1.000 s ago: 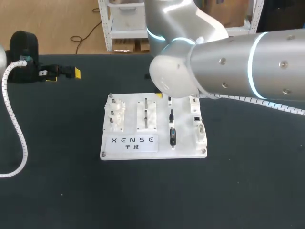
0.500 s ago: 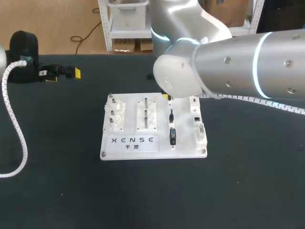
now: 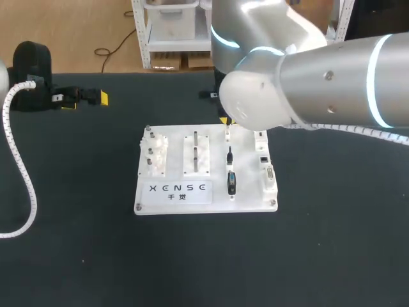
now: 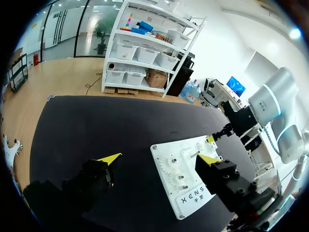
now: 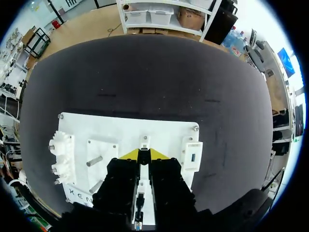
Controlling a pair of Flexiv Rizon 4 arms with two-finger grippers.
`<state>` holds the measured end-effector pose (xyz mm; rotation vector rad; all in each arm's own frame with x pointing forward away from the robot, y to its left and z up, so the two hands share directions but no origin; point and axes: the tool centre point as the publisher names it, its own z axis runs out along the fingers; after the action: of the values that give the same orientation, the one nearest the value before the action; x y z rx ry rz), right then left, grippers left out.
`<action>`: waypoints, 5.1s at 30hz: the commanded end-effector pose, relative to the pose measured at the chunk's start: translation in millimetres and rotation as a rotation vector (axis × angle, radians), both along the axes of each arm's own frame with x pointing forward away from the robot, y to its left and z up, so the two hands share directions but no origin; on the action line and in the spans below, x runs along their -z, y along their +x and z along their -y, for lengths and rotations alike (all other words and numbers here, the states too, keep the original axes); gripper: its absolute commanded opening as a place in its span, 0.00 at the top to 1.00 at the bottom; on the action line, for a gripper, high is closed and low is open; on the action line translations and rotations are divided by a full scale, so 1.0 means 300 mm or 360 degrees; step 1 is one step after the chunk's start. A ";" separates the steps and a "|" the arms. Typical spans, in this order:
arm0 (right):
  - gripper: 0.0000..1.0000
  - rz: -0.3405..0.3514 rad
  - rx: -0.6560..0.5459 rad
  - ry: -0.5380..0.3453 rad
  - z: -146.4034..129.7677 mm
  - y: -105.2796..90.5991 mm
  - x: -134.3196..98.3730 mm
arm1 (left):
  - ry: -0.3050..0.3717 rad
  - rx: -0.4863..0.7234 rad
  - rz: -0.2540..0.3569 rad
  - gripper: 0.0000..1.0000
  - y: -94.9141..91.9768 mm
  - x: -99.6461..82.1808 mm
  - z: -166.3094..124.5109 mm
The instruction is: Insert the USB connector, Ethernet cable, and multi-pin plug into their matching sockets one by one.
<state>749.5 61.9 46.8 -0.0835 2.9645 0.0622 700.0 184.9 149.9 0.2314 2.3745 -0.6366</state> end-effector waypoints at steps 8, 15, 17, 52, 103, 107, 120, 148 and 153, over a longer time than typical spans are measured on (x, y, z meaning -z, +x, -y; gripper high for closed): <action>1.00 0.0102 0.0088 -0.0047 0.162 -0.072 -0.005 | 0.0000 0.0000 0.0000 0.00 0.000 0.000 0.000; 1.00 0.0094 0.0149 -0.0067 0.209 -0.062 0.024 | 0.0000 0.0000 0.0000 0.00 0.000 0.000 0.000; 1.00 0.0090 0.0156 -0.0072 0.214 -0.057 0.031 | 0.0000 0.0000 0.0000 0.00 0.000 0.000 0.000; 1.00 0.0046 0.0177 -0.0094 0.232 -0.036 0.090 | 0.0000 0.0000 0.0000 0.00 0.000 0.000 0.000; 0.20 0.0007 0.0057 -0.0040 -0.043 -0.277 0.077 | 0.0000 0.0000 0.0000 0.00 0.000 0.000 0.000; 0.29 -0.0030 0.0090 -0.0036 -0.039 -0.272 0.099 | 0.0000 0.0000 0.0000 0.00 0.000 0.000 0.000; 0.69 -0.0093 0.0142 -0.0013 -0.024 -0.266 0.131 | 0.0000 0.0000 0.0000 0.00 0.000 0.000 0.000; 1.00 0.0042 0.0151 0.0078 0.120 -0.263 0.001 | 0.0000 0.0000 0.0000 0.00 0.000 0.000 0.000; 1.00 0.0025 0.0183 0.0020 0.170 -0.276 0.028 | 0.0000 0.0000 0.0000 0.00 0.000 0.000 0.000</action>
<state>671.7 15.3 40.3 0.0820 2.9655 0.0686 700.0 184.9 149.9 0.2314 2.3745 -0.6367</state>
